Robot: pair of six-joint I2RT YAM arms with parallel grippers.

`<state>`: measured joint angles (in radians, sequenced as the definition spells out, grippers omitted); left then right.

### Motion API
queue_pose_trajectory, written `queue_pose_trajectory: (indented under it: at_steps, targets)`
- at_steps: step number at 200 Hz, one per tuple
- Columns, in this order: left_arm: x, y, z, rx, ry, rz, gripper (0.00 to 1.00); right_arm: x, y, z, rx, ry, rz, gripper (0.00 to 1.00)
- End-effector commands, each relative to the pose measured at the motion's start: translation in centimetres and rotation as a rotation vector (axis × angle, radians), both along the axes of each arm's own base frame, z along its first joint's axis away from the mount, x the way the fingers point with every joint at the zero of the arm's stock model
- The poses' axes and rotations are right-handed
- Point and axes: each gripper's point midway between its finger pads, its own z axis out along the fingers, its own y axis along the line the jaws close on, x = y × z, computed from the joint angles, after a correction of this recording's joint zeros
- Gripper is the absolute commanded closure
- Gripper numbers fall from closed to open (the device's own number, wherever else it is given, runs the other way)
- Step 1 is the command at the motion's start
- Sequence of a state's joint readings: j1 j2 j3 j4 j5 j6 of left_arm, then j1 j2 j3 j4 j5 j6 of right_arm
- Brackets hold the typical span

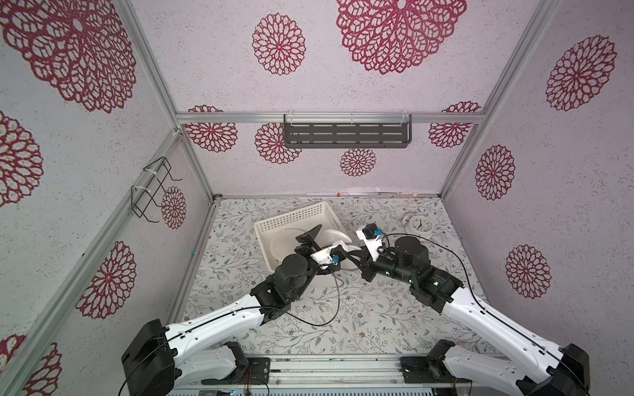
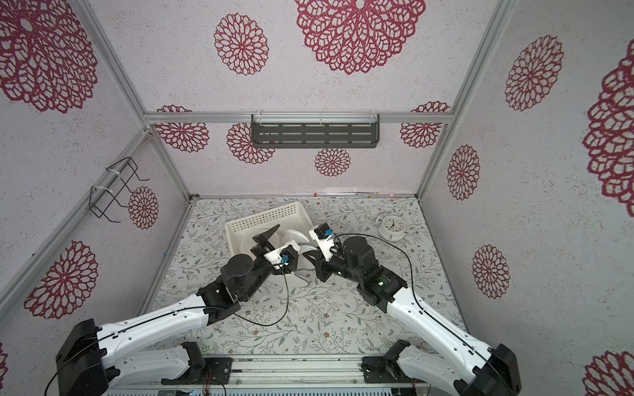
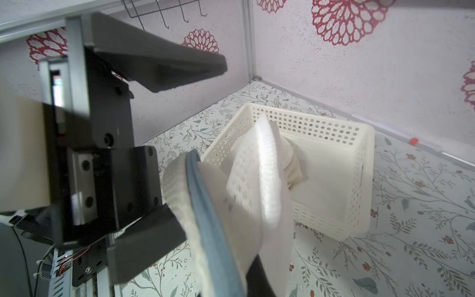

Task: Turn the laundry bag inside out
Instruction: Turn over the laundry bag.

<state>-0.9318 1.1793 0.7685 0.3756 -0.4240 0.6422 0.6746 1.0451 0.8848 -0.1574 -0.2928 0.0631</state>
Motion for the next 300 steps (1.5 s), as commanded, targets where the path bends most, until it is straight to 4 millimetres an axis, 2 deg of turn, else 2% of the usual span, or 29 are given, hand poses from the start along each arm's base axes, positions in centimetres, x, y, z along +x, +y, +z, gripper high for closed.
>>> queue_pose_trajectory:
  at_steps: [1, 38, 51, 85, 100, 131, 178, 208, 255, 279, 300]
  targets:
    - [0.4, 1.0, 1.9, -0.015, -0.047, 0.034, 0.11, 0.2, -0.4, 1.7, -0.003, -0.044, -0.024, 1.00]
    - [0.5, 2.1, 1.7, 0.016, -0.057, 0.048, 0.20, -0.2, -0.2, 1.8, -0.037, -0.073, 0.013, 1.00]
    - [0.4, 1.9, 1.4, 0.032, -0.039, 0.022, 0.22, -0.5, 0.0, 1.8, -0.047, -0.089, 0.046, 1.00]
    - [0.5, 1.1, -0.8, 0.096, 0.111, -0.105, 0.18, -1.5, 0.8, 2.2, -0.095, -0.169, 0.142, 1.00]
    - [0.1, 0.9, -0.9, 0.098, 0.150, -0.159, 0.18, -1.9, 1.0, 2.0, -0.138, -0.192, 0.187, 1.00]
    - [-1.1, 0.4, -0.9, 0.120, 0.190, -0.258, 0.31, -2.4, 1.2, 1.1, -0.216, -0.226, 0.259, 1.00]
    - [-2.3, 0.4, -1.4, 0.080, 0.278, -0.376, 0.36, -2.7, 2.3, 1.3, -0.230, -0.316, 0.326, 1.00]
    - [-2.5, 0.7, -1.8, 0.058, 0.316, -0.406, 0.51, -2.9, 2.5, 1.4, -0.240, -0.349, 0.346, 1.00]
    - [-3.0, 0.6, -1.7, 0.027, 0.342, -0.445, 0.84, -2.1, 2.5, 1.9, -0.230, -0.366, 0.296, 1.00]
    - [-3.3, 0.7, -1.6, 0.004, 0.359, -0.452, 1.00, -1.2, 1.9, 2.8, -0.199, -0.378, 0.204, 0.82]
    - [-3.5, 0.9, -1.5, -0.029, 0.379, -0.446, 1.00, -0.5, 0.7, 3.5, -0.170, -0.367, 0.102, 0.57]
